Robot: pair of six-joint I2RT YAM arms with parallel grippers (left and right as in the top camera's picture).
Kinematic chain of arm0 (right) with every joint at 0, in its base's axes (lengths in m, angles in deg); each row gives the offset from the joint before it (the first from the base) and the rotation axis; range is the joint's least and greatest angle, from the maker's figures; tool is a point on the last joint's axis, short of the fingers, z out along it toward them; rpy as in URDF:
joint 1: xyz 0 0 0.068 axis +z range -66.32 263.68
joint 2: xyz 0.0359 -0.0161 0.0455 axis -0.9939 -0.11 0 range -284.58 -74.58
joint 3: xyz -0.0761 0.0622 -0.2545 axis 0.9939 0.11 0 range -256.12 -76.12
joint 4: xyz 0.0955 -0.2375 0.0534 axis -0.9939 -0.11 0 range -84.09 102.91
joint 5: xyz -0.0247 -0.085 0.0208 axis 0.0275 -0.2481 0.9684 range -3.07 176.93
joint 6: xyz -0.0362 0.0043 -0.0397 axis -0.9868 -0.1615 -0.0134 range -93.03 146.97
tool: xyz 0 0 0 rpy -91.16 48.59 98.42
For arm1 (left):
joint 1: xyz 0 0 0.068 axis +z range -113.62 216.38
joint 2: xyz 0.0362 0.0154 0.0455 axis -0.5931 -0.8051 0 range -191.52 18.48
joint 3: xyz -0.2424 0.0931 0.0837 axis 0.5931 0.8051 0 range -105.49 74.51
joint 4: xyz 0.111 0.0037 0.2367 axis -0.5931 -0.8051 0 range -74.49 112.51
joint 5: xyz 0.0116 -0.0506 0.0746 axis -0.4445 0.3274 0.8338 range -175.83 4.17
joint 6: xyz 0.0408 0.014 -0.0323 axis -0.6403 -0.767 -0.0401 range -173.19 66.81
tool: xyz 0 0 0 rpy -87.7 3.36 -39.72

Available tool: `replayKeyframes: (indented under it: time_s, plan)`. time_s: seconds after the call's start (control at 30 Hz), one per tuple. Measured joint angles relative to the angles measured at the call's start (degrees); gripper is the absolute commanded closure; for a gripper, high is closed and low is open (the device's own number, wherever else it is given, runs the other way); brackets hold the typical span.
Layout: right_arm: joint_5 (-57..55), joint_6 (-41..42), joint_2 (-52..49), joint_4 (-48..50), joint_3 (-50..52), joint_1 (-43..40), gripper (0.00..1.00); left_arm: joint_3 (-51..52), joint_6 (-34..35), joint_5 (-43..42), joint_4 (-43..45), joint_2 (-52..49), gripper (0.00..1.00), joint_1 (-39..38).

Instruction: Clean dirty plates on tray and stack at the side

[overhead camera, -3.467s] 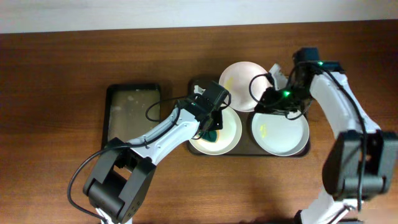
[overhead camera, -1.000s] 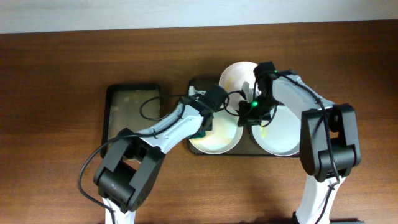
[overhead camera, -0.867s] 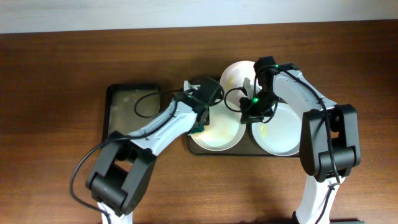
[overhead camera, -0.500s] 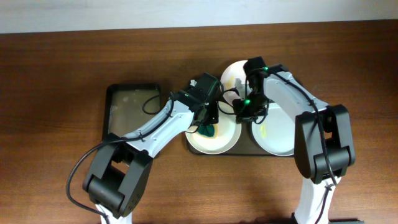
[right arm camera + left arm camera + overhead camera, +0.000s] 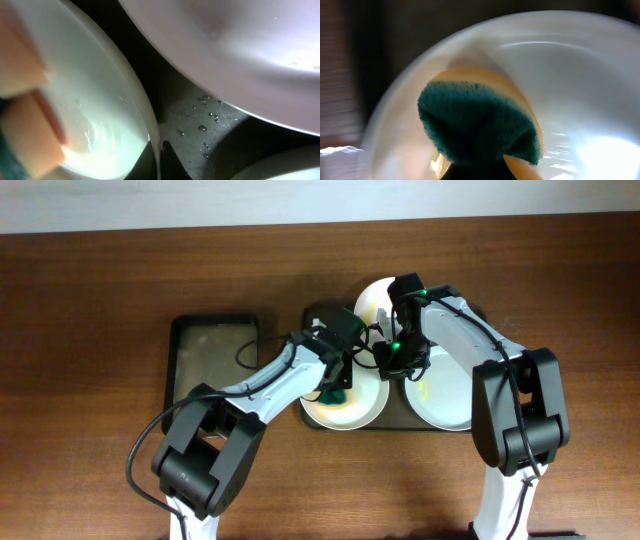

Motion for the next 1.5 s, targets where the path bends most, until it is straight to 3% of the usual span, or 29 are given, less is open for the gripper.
replayKeyframes:
  time_s: [0.27, 0.4, 0.6, 0.77, 1.1, 1.5]
  plan:
    - [0.5, 0.0, 0.0, 0.2, 0.0, 0.3, 0.96, 0.0, -0.2, 14.0, -4.8, 0.7, 1.00, -0.3]
    - [0.2, 0.0, 0.0, -0.3, -0.1, 0.3, 0.96, 0.1, -0.2, 17.2, -5.1, 7.2, 1.00, 0.5]
    - [-0.5, -0.2, 0.0, -5.6, -5.3, 0.3, 0.96, 0.0, -0.2, 12.2, -4.5, 21.9, 1.00, 5.1]
    - [-2.4, -1.5, 1.5, -11.3, -12.1, 0.3, 0.96, 0.0, -0.2, 5.0, -7.5, 24.7, 1.00, 13.4]
    - [-31.7, -1.0, 8.6, -17.6, -20.3, 8.8, 0.96, 0.0, -4.0, -2.3, -11.6, 24.6, 1.00, 29.6]
    - [-67.3, 1.5, 8.6, -18.0, -20.4, 27.5, 0.96, 0.0, -8.1, -3.8, -13.3, 24.6, 1.00, 32.0]
